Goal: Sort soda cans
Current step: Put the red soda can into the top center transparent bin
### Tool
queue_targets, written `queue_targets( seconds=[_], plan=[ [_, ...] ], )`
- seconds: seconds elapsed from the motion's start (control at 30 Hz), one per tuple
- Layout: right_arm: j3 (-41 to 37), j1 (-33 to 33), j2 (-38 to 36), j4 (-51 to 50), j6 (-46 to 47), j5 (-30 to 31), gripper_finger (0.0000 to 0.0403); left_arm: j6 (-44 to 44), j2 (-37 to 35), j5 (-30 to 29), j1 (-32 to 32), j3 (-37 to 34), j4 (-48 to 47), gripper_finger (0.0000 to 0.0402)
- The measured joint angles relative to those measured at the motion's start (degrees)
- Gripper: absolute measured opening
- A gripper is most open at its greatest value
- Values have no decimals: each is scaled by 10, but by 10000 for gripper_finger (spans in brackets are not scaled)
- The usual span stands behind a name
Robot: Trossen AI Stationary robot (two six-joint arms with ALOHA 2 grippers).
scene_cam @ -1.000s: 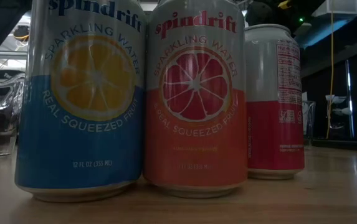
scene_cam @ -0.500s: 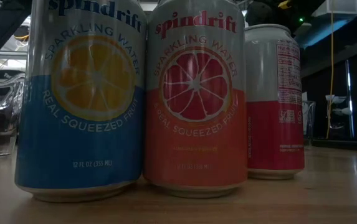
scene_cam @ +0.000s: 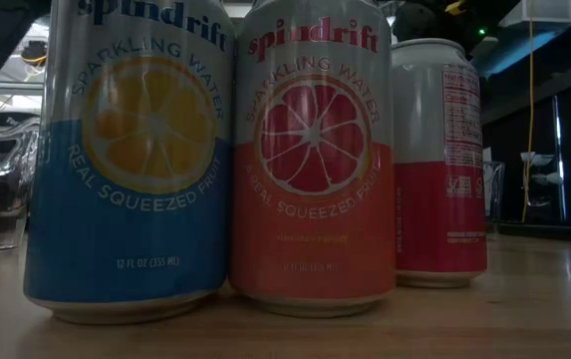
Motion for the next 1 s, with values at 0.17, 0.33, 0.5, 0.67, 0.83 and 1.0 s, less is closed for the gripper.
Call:
queue_targets(
  seconds=[0.17,0.33,0.5,0.67,0.83,1.0],
  plan=[
    [0,0,0,-1,0,0,380,2,-69,-9,-6,0,-35,368],
    [0,0,0,0,0,0,380,8,-151,-7,-33,0,-92,371],
    [0,0,0,1,0,0,380,30,-200,18,-97,0,-160,366],
    [0,0,0,1,0,-5,380,36,-209,20,-188,0,-233,364],
    [0,0,0,1,0,-5,380,20,-210,20,-293,-14,-250,363],
    [0,0,0,1,1,-5,380,-2,-210,-12,-377,-35,-243,363]
  ],
)
